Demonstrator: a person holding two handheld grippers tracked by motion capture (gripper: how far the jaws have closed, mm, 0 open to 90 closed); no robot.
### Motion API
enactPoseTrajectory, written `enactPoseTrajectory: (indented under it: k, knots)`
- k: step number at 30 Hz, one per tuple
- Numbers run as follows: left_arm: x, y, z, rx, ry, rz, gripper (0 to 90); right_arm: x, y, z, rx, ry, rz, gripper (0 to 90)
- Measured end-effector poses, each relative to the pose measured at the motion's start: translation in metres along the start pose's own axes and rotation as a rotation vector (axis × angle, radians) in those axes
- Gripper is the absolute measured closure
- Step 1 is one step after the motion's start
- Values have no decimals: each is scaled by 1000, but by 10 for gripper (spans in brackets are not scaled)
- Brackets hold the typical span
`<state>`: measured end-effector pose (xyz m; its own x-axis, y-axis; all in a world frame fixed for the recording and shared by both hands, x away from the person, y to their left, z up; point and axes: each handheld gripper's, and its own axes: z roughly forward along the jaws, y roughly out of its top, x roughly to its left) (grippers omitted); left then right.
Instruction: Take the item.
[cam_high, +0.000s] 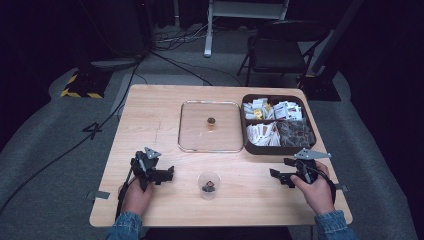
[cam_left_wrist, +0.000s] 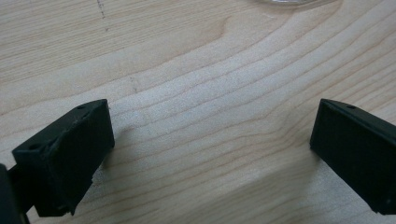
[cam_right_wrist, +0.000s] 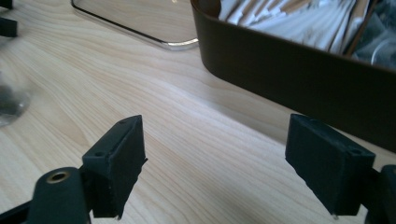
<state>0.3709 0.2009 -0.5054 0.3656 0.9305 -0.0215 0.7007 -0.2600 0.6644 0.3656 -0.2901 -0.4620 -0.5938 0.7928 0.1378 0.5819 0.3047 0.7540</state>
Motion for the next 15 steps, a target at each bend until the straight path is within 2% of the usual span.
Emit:
enactPoseTrajectory:
  k: [9,15]
  knots:
    - [0,0,0,0,0,1,0,-9,-18,14,12,-35,20,182]
    - [0,0,0,0,0,0,1,-10,-26,19,18,-56,7,171]
